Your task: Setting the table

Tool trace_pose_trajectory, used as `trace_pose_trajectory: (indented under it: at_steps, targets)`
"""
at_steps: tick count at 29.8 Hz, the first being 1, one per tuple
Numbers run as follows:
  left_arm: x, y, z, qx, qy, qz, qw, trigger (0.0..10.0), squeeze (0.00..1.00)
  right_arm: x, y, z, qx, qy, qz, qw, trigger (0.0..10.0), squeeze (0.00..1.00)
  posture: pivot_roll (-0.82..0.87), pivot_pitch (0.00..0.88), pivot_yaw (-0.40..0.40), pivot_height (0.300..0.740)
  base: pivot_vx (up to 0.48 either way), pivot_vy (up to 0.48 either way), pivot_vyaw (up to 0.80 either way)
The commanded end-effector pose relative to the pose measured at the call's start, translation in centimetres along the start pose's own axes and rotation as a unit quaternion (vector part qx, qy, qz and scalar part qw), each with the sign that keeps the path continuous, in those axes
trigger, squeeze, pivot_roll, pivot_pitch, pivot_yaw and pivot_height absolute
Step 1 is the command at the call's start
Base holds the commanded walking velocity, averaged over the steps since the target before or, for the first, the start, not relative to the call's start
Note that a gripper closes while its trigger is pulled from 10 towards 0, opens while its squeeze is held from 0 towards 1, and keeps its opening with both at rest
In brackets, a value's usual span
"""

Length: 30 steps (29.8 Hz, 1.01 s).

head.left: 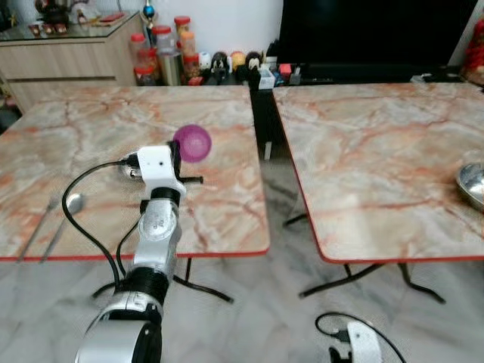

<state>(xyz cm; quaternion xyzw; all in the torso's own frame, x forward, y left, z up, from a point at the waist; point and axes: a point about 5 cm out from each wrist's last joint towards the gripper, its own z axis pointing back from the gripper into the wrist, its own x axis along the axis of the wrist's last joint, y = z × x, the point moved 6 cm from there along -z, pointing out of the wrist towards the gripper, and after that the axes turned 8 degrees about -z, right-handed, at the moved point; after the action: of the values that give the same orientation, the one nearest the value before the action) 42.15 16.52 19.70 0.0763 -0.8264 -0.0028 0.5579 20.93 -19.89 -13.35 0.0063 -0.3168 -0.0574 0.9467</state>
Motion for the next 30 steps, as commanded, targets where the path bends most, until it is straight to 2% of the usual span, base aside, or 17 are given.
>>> trace_pose_trajectory:
  at_steps: [1,8,13,27,30]
  targets:
    - [0.08,-0.15,-0.16,0.002,0.003,0.005,1.000,10.0,0.00,-0.04,0.08,0.00,0.000,0.000,-0.007,1.000,10.0,0.00,-0.06,0.000,-0.025,0.740,0.330,-0.345,0.00]
    - [0.05,-0.19,-0.18,0.001,0.005,0.004,1.000,10.0,0.00,-0.09,0.04,0.00,-0.001,0.002,-0.009,1.000,10.0,0.00,-0.06,0.000,-0.025,0.740,0.330,-0.345,0.00]
    - [0.12,0.02,-0.27,0.005,0.006,0.003,1.000,10.0,0.00,-0.43,0.16,0.01,0.001,0.009,-0.022,1.000,10.0,0.00,-0.06,0.000,-0.027,0.740,0.298,-0.373,-0.71]
    - [0.25,-0.04,-0.32,0.007,0.005,0.005,1.000,10.0,0.00,-0.18,0.12,0.01,0.002,0.002,-0.024,1.000,10.0,0.00,-0.06,0.000,-0.029,0.740,0.288,-0.381,0.00]
    - [0.31,-0.08,-0.31,0.007,0.004,0.010,1.000,10.0,0.00,-0.41,0.18,0.02,0.004,0.008,-0.026,1.000,10.0,0.00,-0.06,0.000,-0.031,0.740,0.000,-0.436,-0.42]
